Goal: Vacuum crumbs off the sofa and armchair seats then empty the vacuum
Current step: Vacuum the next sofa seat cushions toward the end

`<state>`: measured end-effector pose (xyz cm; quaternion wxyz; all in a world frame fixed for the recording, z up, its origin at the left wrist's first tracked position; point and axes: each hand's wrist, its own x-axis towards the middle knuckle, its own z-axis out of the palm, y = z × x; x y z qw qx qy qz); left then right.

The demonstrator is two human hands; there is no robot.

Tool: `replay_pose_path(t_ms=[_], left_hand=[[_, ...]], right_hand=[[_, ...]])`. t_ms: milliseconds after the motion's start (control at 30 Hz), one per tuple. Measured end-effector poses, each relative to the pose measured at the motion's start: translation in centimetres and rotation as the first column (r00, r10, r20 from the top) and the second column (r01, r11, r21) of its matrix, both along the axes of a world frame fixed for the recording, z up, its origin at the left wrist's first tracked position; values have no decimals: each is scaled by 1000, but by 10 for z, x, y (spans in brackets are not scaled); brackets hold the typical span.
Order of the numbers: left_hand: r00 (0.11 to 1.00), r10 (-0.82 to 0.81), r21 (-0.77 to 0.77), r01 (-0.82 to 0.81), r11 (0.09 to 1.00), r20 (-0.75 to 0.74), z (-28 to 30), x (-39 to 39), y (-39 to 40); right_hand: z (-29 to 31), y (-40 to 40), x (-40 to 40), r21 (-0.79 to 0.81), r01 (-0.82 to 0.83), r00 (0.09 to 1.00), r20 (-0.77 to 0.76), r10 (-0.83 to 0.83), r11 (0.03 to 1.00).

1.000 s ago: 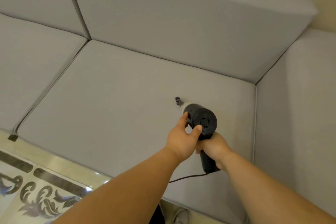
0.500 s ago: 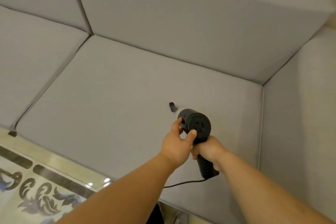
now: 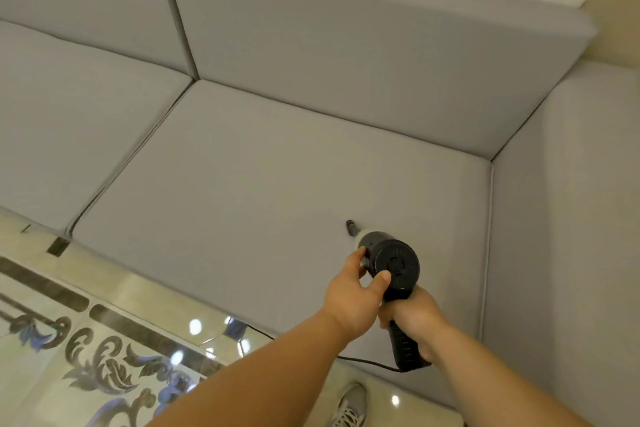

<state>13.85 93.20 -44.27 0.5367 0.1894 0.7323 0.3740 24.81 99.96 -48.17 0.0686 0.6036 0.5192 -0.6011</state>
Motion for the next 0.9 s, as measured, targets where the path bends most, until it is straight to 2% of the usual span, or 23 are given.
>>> replay_pose_path(t_ms=[133, 233, 433, 600, 700, 900], left_hand=[[997, -65, 14, 65, 998, 42, -5, 8, 5], [995, -90, -14, 91, 996, 41, -14, -3, -10], [999, -11, -41, 10, 999, -36, -25, -62, -84], [998, 16, -69, -21, 997, -65, -14, -121, -114], [997, 25, -66, -29, 997, -69, -6, -152, -119], [997, -53, 10, 54, 999, -61, 7, -163, -88]], right_hand=[[-5, -5, 10, 28, 110, 994, 13, -111, 993], [-16, -25, -1, 7, 132, 991, 30, -132, 991], [-33, -91, -67, -40, 71, 997, 1, -71, 997], [-25, -119, -130, -99, 18, 999, -32, -22, 995], [-17, -126, -159, -108, 19, 998, -52, -25, 994], [-2, -104, -164, -4, 143, 988, -56, -143, 990]])
